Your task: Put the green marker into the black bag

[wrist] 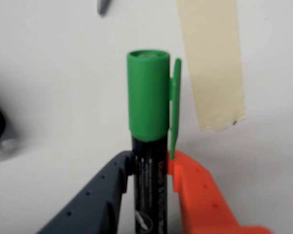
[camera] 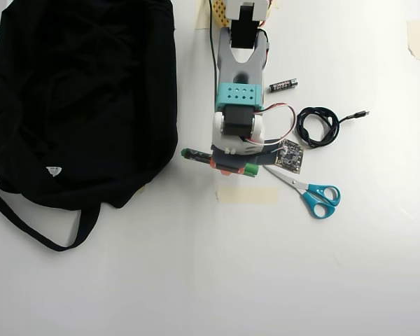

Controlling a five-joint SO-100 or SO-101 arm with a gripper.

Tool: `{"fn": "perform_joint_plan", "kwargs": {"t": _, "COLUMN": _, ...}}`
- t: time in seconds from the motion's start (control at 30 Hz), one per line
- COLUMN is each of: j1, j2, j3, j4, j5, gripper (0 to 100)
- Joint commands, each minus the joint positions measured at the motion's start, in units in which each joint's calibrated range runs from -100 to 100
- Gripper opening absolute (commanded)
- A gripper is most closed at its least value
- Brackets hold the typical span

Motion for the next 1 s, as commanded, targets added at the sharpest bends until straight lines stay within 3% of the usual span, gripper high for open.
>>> {"fn": "perform_joint_plan", "kwargs": {"t": 0.0, "j1": -1.09, "j2": -2.05, "j3": -3.59, "j4": 0.41, "j5": -0.11, "gripper": 2}}
{"fn": "perform_joint_plan", "kwargs": {"t": 0.5, "j1": -3.49, "j2": -5.87, "j3": -12.31, "j4": 5.15, "j5": -5.09, "gripper": 2}}
{"fn": "perform_joint_plan", "kwargs": {"t": 0.97, "j1": -6.70, "j2": -14.92, "j3": -11.95, "j4": 5.15, "j5": -22.24, "gripper": 2}}
